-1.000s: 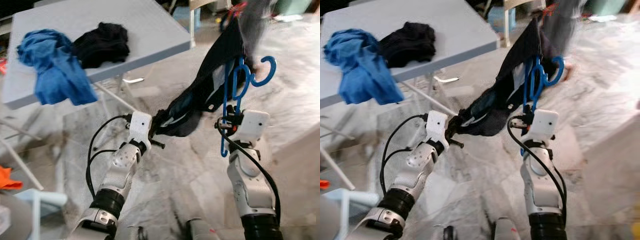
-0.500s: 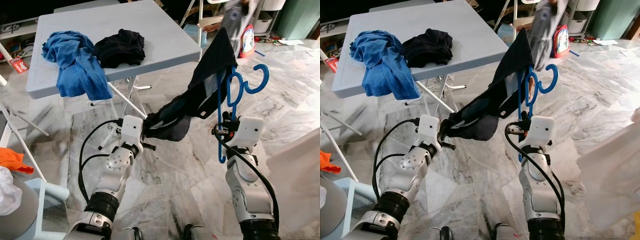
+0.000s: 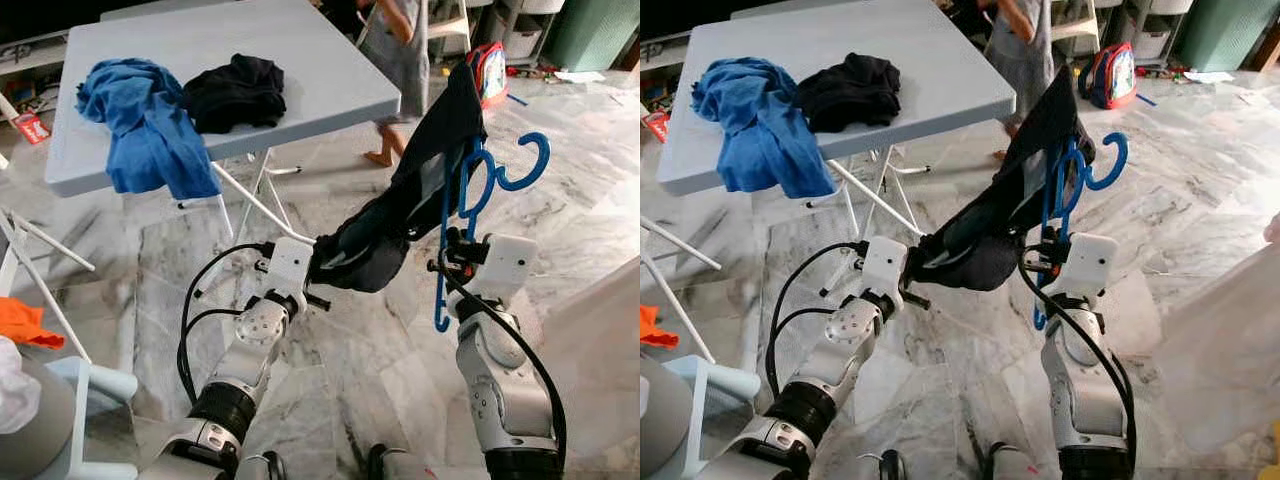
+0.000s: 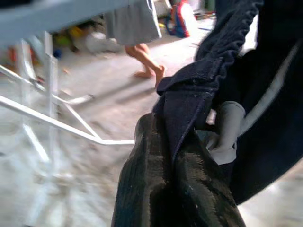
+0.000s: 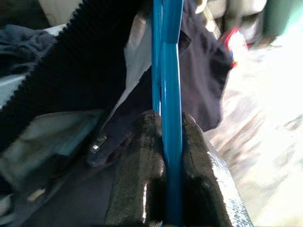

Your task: Hang hanger

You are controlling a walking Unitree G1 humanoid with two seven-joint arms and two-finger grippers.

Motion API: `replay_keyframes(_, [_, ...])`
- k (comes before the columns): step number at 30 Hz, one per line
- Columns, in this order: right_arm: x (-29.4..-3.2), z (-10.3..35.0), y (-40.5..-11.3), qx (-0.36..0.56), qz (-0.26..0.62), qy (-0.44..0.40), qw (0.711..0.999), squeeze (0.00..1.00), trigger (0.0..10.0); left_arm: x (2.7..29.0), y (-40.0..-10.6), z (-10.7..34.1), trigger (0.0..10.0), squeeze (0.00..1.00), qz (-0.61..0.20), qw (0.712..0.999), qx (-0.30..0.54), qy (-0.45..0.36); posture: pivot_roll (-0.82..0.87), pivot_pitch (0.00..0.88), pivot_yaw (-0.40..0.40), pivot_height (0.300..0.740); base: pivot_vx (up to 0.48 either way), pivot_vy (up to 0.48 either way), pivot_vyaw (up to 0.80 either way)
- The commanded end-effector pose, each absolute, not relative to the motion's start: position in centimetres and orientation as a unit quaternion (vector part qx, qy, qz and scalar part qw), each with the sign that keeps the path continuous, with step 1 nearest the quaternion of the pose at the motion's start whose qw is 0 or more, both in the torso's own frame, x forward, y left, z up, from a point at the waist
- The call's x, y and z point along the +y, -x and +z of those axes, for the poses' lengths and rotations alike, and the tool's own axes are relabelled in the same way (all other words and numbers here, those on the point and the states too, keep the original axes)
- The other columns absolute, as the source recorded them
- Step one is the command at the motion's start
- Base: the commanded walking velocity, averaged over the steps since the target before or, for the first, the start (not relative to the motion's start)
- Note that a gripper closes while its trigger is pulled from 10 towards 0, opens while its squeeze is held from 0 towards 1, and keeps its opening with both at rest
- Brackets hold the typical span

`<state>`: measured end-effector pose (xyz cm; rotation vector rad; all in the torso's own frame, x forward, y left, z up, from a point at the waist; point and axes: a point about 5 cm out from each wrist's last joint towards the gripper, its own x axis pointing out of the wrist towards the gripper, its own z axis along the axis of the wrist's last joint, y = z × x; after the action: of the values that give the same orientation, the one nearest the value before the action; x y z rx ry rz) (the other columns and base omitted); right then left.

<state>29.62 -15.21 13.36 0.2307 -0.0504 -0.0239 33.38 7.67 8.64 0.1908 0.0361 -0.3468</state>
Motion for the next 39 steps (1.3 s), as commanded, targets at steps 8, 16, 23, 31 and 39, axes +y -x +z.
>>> replay_keyframes(8, [-12.2, 13.5, -29.4, 0.046, 0.13, -0.151, 0.979, 0.0, 10.0, 10.8, -31.8, 4.6, 10.0, 0.0, -0.118, 0.97, 0.064, -0.202, -0.15, 0.231, -0.012, 0.74, 0.0, 0.0, 0.0])
replay_keyframes(16, [-11.6, 14.1, -30.0, 0.074, 0.145, -0.204, 0.965, 0.0, 10.0, 9.0, -31.8, 4.3, 10.0, 0.0, -0.165, 0.953, 0.052, -0.25, -0.15, 0.231, -0.011, 0.74, 0.0, 0.0, 0.0])
replay_keyframes(23, [-10.2, 14.5, -30.2, 0.082, 0.143, -0.249, 0.954, 0.0, 10.0, 6.2, -32.0, 5.2, 10.0, 0.0, -0.2, 0.956, 0.045, -0.21, -0.16, 0.229, 0.006, 0.74, 0.0, 0.0, 0.0])
replay_keyframes(31, [-9.5, 15.2, -30.9, 0.055, 0.126, -0.242, 0.961, 0.0, 10.0, 4.4, -31.7, 5.4, 10.0, 0.0, -0.239, 0.955, 0.05, -0.167, -0.17, 0.234, 0.016, 0.74, 0.0, 0.0, 0.0])
replay_keyframes(39, [-10.0, 16.4, -31.1, -0.015, 0.114, -0.194, 0.974, 0.0, 10.0, 3.3, -31.7, 6.1, 10.0, 0.0, -0.258, 0.957, 0.034, -0.131, -0.17, 0.23, 0.016, 0.74, 0.0, 0.0, 0.0])
